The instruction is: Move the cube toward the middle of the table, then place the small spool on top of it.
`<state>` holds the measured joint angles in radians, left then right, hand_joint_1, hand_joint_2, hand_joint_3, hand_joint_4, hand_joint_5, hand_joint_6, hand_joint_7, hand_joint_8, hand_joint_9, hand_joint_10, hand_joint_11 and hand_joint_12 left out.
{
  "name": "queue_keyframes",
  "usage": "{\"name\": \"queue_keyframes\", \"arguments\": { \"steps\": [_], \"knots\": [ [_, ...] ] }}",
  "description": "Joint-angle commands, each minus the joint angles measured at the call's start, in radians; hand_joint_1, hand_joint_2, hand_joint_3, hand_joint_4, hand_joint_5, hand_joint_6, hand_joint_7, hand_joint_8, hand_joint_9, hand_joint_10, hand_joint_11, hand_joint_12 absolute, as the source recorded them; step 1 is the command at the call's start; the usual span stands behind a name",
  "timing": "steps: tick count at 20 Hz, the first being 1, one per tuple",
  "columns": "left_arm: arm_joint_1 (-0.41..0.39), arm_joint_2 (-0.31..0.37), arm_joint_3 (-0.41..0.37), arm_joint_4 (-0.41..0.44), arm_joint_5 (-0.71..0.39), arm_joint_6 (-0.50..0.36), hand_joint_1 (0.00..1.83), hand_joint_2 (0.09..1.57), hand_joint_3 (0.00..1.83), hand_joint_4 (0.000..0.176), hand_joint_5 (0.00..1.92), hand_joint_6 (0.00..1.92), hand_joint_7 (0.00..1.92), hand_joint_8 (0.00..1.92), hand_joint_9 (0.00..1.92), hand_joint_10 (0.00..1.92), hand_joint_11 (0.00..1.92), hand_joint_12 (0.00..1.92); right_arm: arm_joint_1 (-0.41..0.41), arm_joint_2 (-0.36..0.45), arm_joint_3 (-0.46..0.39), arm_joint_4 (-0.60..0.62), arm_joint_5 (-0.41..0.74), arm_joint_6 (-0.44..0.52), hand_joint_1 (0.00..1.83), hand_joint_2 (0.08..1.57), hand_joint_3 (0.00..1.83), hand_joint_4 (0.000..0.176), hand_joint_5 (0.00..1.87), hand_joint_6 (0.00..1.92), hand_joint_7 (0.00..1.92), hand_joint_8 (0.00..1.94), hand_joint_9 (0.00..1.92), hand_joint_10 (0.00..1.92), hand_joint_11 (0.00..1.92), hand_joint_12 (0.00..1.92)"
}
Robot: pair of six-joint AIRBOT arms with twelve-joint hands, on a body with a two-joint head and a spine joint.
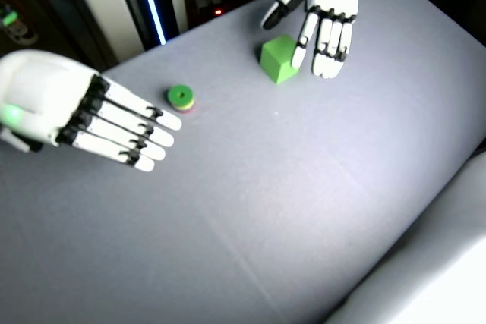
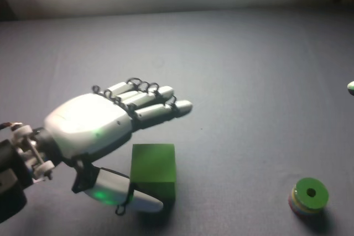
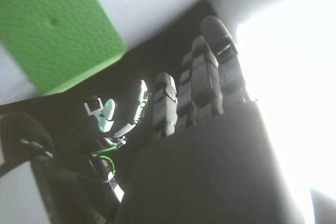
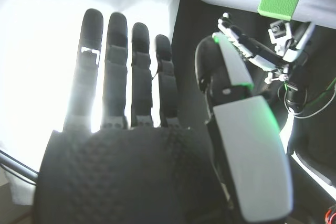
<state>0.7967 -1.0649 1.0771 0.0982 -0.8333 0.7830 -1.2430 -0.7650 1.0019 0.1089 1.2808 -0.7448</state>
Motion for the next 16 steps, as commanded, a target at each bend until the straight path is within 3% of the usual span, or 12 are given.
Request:
{"name": "queue_keyframes", "arguments": {
  "steps": [1,3,5,6,7,8,9,10,11,14,15,16],
  "knots": [
    [-0.012,-0.004,0.003,0.006,-0.090,-0.006,0.59,0.82,0.00,0.169,0.15,0.00,0.10,0.01,0.17,0.01,0.00,0.70,0.015,-0.001,0.007,0.022,0.116,0.002,0.69,1.36,0.00,0.000,0.47,0.00,0.52,0.00,0.56,0.00,0.26,0.85],
    [-0.016,-0.016,0.013,0.007,-0.078,-0.006,0.72,0.84,0.00,0.146,0.24,0.00,0.15,0.00,0.27,0.01,0.00,1.03,0.015,-0.001,0.008,0.021,0.113,0.002,0.64,1.36,0.00,0.000,0.48,0.00,0.51,0.00,0.57,0.00,0.28,0.86],
    [-0.018,-0.019,0.018,0.007,-0.066,-0.006,0.74,0.86,0.00,0.139,0.26,0.00,0.16,0.00,0.31,0.01,0.00,1.15,0.015,-0.001,0.008,0.021,0.110,0.002,0.64,1.36,0.00,0.000,0.49,0.01,0.51,0.00,0.58,0.00,0.28,0.86],
    [-0.018,-0.019,0.019,0.007,-0.062,-0.006,0.82,0.92,0.01,0.115,0.31,0.00,0.20,0.00,0.36,0.01,0.07,1.15,0.016,-0.001,0.008,0.021,0.110,0.002,0.67,1.36,0.00,0.000,0.50,0.00,0.52,0.00,0.57,0.00,0.29,0.82],
    [-0.018,-0.019,0.021,0.006,-0.057,-0.006,1.04,0.99,0.01,0.037,0.48,0.01,0.40,0.02,0.52,0.04,0.30,0.98,0.016,-0.001,0.008,0.021,0.110,0.002,0.65,1.37,0.00,0.000,0.48,0.00,0.50,0.00,0.54,0.00,0.26,0.81],
    [-0.018,-0.021,0.024,0.002,-0.056,-0.006,1.17,1.03,0.00,0.000,0.61,0.01,0.55,0.02,0.65,0.04,0.44,0.86,0.016,-0.001,0.008,0.021,0.110,0.002,0.64,1.37,0.00,0.000,0.48,0.00,0.49,0.00,0.53,0.00,0.25,0.81],
    [-0.018,-0.024,0.028,-0.006,-0.056,-0.006,1.21,1.12,0.01,0.000,0.91,0.71,0.77,1.04,0.91,0.13,0.61,0.98,0.016,-0.001,0.008,0.021,0.110,0.002,0.67,1.37,0.00,0.000,0.49,0.00,0.50,0.00,0.54,0.00,0.26,0.80],
    [-0.021,-0.026,0.034,-0.014,-0.056,-0.006,1.24,1.15,0.00,0.000,1.05,0.72,0.81,1.38,1.03,0.72,0.82,1.32,0.016,-0.001,0.008,0.021,0.110,0.002,0.70,1.36,0.00,0.000,0.50,0.01,0.49,0.00,0.53,0.00,0.26,0.79],
    [-0.023,-0.027,0.036,-0.016,-0.056,-0.006,1.24,1.15,0.00,0.000,1.05,0.72,0.81,1.38,1.03,0.72,0.82,1.32,0.016,-0.001,0.008,0.021,0.110,0.002,0.70,1.36,0.00,0.000,0.50,0.01,0.49,0.00,0.53,0.00,0.26,0.79],
    [-0.036,-0.027,0.040,-0.026,-0.077,-0.006,1.36,1.15,0.00,0.000,0.94,0.79,0.77,1.31,0.93,1.28,0.85,1.26,0.016,-0.001,0.006,0.021,0.110,0.002,0.71,1.35,0.00,0.000,0.54,0.00,0.51,0.00,0.55,0.00,0.32,0.69],
    [-0.043,-0.026,0.042,-0.027,-0.083,-0.006,1.37,1.16,0.00,0.000,0.91,0.82,0.76,1.31,0.91,1.32,0.85,1.25,0.016,-0.001,0.006,0.021,0.110,0.002,0.74,1.35,0.00,0.000,0.54,0.00,0.52,0.00,0.55,0.00,0.32,0.68],
    [-0.055,-0.026,0.047,-0.027,-0.086,-0.006,1.26,1.16,0.00,0.000,0.93,0.84,0.84,1.37,0.91,1.07,0.84,1.32,0.016,-0.001,0.006,0.021,0.110,0.002,0.73,1.35,0.00,0.000,0.54,0.00,0.52,0.00,0.55,0.00,0.33,0.68]
  ]
}}
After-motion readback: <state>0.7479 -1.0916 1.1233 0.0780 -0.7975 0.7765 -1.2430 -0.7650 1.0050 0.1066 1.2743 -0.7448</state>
